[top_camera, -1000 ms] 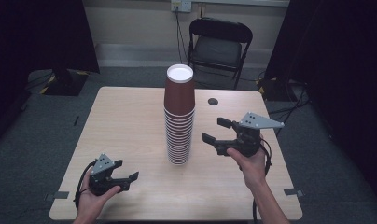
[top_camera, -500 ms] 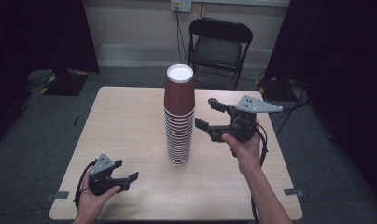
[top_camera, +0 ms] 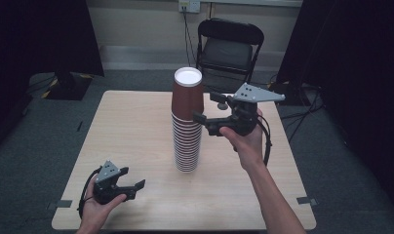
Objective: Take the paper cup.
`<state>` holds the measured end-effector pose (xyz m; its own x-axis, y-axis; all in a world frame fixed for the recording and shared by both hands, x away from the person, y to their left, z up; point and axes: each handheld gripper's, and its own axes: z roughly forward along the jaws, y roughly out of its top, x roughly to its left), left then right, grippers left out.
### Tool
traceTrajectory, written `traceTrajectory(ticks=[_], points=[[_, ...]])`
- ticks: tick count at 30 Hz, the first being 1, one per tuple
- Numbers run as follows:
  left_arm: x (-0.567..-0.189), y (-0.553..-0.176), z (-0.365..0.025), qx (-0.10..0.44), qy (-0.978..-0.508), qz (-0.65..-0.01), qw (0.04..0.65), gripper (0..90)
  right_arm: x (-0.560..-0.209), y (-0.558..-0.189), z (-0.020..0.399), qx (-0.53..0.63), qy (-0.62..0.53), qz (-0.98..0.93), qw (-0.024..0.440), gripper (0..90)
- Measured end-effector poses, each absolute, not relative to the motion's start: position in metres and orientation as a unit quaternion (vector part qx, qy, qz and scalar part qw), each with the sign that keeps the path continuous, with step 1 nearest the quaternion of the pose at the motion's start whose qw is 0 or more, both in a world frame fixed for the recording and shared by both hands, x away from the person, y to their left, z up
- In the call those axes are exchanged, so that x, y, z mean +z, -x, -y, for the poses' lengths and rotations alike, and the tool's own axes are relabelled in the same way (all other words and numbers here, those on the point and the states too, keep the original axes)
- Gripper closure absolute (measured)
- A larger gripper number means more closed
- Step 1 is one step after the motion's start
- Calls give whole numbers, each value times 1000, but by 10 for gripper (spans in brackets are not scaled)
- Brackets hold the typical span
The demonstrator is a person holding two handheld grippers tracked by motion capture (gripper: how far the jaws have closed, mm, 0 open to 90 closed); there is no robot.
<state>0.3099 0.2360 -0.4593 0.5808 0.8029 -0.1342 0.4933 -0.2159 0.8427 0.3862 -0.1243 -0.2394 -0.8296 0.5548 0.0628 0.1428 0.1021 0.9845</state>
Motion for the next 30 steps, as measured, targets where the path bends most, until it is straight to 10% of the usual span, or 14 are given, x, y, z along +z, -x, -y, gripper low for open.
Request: traceTrajectory(ticks=[30], points=[[-459, -310, -237, 167, -763, -427, 457, 190, -246, -438, 83, 608, -246, -743, 137, 108]])
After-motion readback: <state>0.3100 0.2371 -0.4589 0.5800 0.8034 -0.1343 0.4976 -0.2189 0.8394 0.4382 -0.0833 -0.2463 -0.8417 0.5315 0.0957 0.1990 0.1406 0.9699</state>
